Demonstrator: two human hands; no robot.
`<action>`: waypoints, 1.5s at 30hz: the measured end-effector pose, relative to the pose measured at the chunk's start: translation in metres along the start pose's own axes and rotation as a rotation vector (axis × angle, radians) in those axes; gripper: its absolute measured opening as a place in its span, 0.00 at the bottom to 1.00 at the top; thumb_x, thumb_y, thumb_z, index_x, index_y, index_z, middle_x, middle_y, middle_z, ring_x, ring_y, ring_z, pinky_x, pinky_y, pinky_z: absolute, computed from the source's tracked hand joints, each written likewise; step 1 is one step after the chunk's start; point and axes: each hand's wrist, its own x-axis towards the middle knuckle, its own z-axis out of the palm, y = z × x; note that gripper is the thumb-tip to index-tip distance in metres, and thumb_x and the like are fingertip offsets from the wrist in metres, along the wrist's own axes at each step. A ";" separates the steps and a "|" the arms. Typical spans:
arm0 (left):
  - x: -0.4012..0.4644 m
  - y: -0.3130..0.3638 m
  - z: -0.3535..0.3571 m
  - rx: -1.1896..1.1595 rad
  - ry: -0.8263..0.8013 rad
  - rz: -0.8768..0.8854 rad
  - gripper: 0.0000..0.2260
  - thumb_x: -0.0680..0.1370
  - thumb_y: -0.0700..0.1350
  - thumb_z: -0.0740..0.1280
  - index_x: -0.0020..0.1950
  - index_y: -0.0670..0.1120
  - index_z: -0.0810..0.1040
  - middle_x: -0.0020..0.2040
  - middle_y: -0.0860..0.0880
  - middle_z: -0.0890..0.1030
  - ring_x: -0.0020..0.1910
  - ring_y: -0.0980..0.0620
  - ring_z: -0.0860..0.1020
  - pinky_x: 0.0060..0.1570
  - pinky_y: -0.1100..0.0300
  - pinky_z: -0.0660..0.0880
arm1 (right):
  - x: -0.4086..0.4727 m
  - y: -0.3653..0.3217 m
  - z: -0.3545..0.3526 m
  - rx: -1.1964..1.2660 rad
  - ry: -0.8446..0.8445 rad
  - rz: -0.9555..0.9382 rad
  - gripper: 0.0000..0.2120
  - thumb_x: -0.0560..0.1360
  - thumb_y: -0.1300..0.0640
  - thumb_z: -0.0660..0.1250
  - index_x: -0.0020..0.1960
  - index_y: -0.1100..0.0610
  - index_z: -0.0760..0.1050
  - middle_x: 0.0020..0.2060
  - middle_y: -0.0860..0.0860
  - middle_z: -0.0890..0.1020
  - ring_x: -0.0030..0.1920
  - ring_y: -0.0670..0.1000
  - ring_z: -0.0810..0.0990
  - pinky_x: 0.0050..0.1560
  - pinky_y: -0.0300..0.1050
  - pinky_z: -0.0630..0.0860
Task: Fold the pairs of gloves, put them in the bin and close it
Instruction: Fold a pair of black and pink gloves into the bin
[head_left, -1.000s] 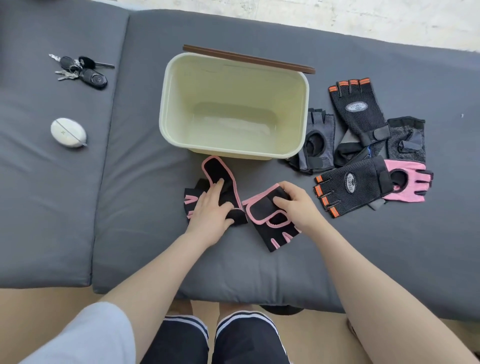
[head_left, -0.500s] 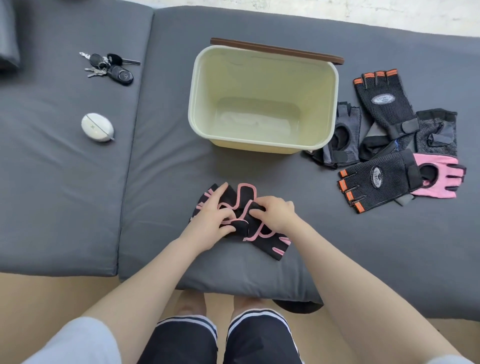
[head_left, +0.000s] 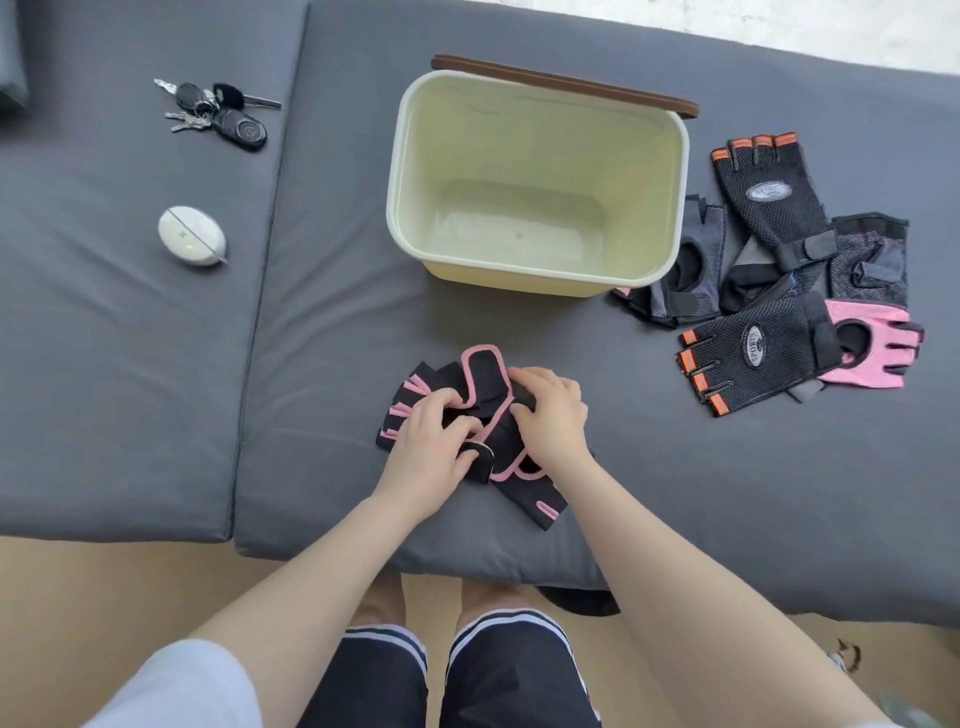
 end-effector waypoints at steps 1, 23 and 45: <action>0.002 0.002 0.000 0.032 0.029 0.009 0.13 0.66 0.39 0.75 0.48 0.42 0.80 0.53 0.40 0.76 0.50 0.39 0.77 0.50 0.47 0.76 | 0.003 0.001 0.000 0.038 -0.011 -0.020 0.18 0.75 0.65 0.61 0.62 0.51 0.75 0.62 0.48 0.76 0.63 0.56 0.69 0.63 0.50 0.66; 0.054 0.006 -0.024 -0.337 -0.036 -0.350 0.06 0.75 0.44 0.66 0.46 0.42 0.76 0.43 0.45 0.81 0.44 0.45 0.78 0.48 0.49 0.75 | -0.010 0.002 0.019 -0.109 0.072 0.028 0.09 0.74 0.62 0.64 0.52 0.55 0.79 0.52 0.51 0.77 0.54 0.54 0.75 0.53 0.41 0.56; -0.006 -0.028 -0.039 -0.066 -0.222 0.141 0.06 0.76 0.42 0.64 0.50 0.41 0.77 0.48 0.50 0.74 0.47 0.51 0.72 0.47 0.56 0.70 | -0.059 -0.002 0.033 0.213 0.169 -0.065 0.09 0.75 0.57 0.66 0.55 0.56 0.76 0.43 0.51 0.80 0.43 0.52 0.76 0.45 0.37 0.72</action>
